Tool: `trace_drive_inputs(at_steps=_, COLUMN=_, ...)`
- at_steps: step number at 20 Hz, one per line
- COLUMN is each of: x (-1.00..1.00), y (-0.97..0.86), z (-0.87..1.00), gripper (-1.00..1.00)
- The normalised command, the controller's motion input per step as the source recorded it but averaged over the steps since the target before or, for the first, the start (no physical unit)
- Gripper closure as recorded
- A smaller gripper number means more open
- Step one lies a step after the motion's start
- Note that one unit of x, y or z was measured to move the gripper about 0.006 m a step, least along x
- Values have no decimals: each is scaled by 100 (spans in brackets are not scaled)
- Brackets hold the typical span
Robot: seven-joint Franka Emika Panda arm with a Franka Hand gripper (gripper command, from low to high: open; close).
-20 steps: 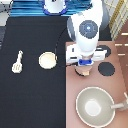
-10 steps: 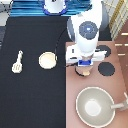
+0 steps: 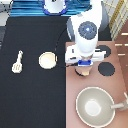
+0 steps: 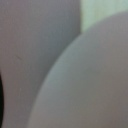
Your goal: Take the lid off the pot, put the pot on the plate, and use the tool to push the pot to the front of the table.
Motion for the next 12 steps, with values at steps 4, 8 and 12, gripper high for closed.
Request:
trace_drive_inputs(at_steps=4, x=-21, y=24, z=92, gripper=100)
trace_drive_inputs(at_steps=8, x=-84, y=21, z=96, gripper=100)
trace_drive_inputs(at_steps=12, x=-98, y=0, z=71, gripper=100)
